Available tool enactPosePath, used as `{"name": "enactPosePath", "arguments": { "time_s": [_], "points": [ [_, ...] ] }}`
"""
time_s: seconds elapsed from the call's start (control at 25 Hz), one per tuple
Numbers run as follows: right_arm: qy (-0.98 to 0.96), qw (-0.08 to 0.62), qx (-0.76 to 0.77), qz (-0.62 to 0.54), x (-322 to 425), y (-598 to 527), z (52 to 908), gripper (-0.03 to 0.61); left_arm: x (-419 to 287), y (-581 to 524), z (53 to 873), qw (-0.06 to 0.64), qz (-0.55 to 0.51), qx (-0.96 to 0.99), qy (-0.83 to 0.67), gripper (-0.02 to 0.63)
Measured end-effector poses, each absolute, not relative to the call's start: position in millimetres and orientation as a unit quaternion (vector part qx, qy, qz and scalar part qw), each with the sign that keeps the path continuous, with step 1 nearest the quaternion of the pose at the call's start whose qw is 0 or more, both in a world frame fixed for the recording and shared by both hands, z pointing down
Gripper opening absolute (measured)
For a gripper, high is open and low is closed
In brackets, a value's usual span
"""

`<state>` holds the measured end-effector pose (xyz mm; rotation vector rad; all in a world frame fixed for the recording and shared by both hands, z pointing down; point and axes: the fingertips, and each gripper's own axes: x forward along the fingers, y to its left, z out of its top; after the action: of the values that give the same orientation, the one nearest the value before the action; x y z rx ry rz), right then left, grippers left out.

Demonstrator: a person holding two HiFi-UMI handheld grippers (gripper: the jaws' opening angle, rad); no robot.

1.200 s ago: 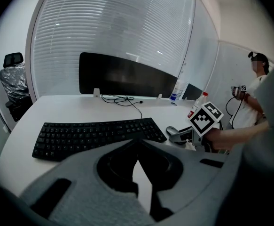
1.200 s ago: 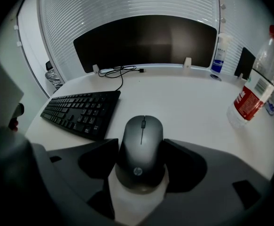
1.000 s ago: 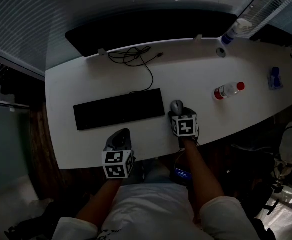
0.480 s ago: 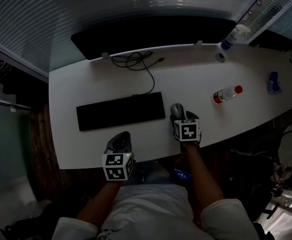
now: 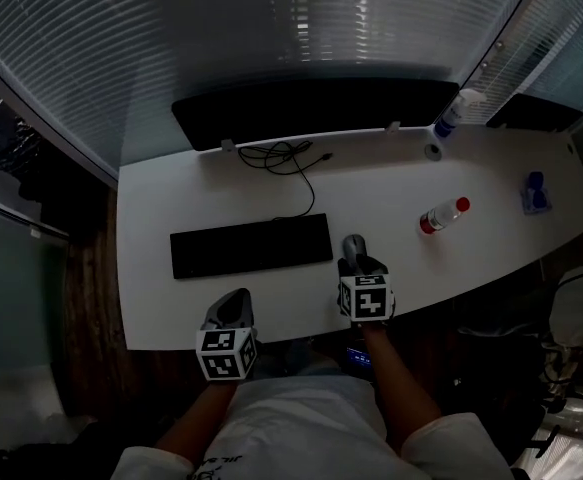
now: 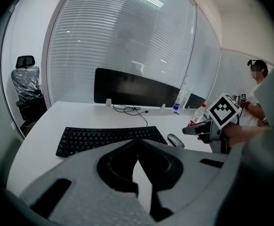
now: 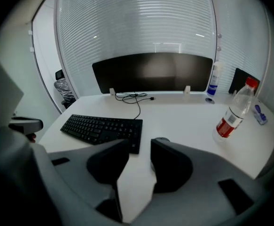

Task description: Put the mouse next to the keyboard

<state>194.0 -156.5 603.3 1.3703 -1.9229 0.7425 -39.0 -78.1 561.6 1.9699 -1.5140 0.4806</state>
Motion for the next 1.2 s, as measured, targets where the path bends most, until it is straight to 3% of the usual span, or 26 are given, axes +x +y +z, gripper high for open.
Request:
{"name": "enactPosePath", "arguments": {
  "time_s": [0.12, 0.2, 0.68, 1.2],
  "points": [
    [-0.740, 0.314, 0.529, 0.271, 176.1, -145.9, 582.4, 0.037, -44.8, -71.6, 550.9, 0.296, 0.169, 0.744, -0.575, 0.005],
    [-0.753, 0.305, 0.518, 0.269, 157.4, -138.2, 569.4, 0.007, -47.7, -69.1, 544.0, 0.292, 0.163, 0.746, -0.576, 0.006],
    [-0.821, 0.298, 0.430, 0.228, 53.1, -78.6, 548.5, 0.005, -81.4, -33.1, 533.2, 0.289, 0.141, 0.726, -0.608, 0.006],
    [-0.835, 0.294, 0.410, 0.220, 30.1, -71.1, 539.6, 0.003, -93.9, -28.1, 526.8, 0.282, 0.134, 0.717, -0.623, 0.006]
  ]
}}
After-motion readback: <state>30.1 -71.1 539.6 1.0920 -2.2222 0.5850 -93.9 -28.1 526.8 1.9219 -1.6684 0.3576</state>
